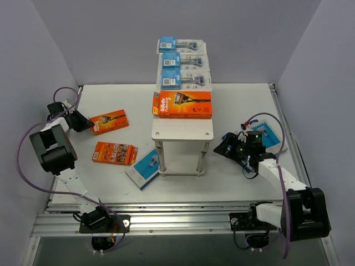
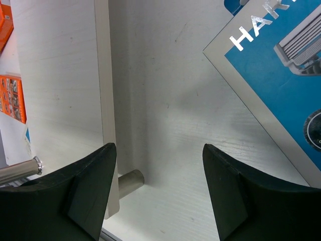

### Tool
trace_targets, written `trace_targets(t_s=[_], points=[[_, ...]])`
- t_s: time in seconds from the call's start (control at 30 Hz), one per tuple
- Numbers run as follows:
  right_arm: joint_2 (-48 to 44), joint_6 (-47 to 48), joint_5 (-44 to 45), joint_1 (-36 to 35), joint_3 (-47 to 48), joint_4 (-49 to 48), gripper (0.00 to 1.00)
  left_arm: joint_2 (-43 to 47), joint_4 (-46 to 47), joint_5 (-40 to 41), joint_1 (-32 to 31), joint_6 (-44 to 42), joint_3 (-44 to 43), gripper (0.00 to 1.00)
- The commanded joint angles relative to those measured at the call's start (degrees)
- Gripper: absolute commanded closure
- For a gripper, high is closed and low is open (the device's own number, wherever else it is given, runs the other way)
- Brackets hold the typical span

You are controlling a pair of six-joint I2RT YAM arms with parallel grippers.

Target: Place and organize the shaving razors onto the shelf

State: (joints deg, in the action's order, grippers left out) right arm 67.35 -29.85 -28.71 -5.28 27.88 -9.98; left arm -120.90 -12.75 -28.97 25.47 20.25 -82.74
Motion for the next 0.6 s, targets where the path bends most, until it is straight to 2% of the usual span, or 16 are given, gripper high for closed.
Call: trace_targets(t_s=[0.0,0.3,0.57], points=[[-2.8,1.2,0.5,0.1,0.9,1.1,0.35,7.8,-3.3,3.7,-0.2,2.1,0.1,0.98],[-7.4,0.7,0.1,0.0,3.4,5.5,0.35,28.1,-1.2,5.2,-0.2,13.3,5.6,0.98],[-9.8,0.8,2.0,-0.4,6.2,8.8,0.35,40.2,-3.9,4.8,-0.3,18.0,7.3,0.98]])
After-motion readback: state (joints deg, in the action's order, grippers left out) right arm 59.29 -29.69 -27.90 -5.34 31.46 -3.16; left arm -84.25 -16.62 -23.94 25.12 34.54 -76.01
